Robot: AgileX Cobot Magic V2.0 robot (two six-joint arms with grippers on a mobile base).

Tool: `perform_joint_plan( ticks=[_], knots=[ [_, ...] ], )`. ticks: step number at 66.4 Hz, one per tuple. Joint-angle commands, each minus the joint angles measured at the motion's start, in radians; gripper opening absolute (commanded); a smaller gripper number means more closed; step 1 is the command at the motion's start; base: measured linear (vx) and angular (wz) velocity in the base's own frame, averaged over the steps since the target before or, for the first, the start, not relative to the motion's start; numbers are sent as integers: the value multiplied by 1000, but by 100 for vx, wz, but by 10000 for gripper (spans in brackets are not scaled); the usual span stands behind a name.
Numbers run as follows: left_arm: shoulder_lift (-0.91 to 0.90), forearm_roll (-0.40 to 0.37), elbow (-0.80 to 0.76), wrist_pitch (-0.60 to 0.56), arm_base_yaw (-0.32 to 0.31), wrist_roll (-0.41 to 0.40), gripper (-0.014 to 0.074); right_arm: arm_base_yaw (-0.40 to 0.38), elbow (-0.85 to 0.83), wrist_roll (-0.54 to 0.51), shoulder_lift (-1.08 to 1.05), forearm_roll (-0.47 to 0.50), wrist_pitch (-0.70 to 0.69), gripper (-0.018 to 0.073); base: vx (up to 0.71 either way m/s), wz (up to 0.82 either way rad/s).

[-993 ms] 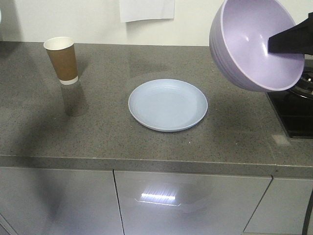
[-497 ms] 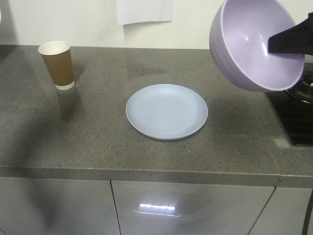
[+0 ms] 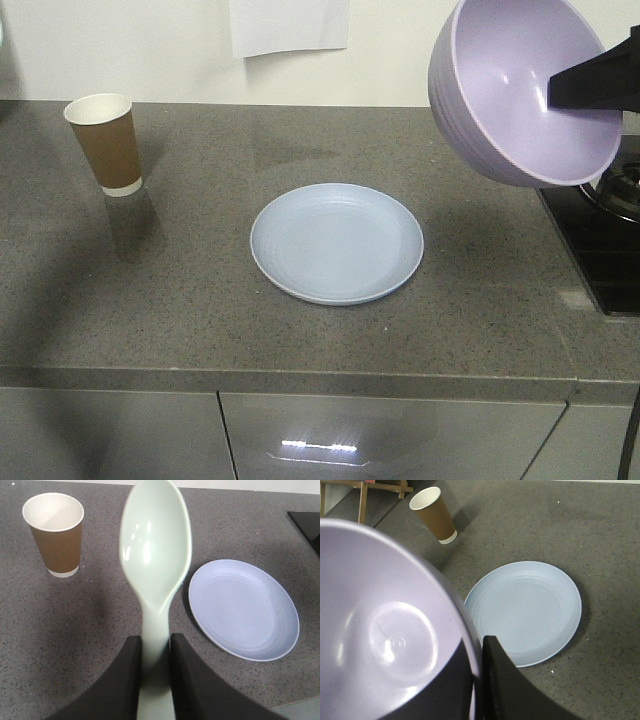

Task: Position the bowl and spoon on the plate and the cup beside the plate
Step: 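Drive toward the counter with the pale blue plate and paper cup, then approach and stop the base in front of the pale blue plate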

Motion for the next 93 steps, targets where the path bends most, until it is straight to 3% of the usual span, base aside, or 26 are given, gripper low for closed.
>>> perform_joint_plan(
  ticks=[1, 93],
  knots=[
    [-23, -37, -27, -54, -1, 0, -8, -3, -28, -11, -25, 57, -29, -6, 5, 0],
    [-23, -37, -27, -54, -1, 0, -8, -3, -28, -11, -25, 57, -29, -6, 5, 1]
  ],
)
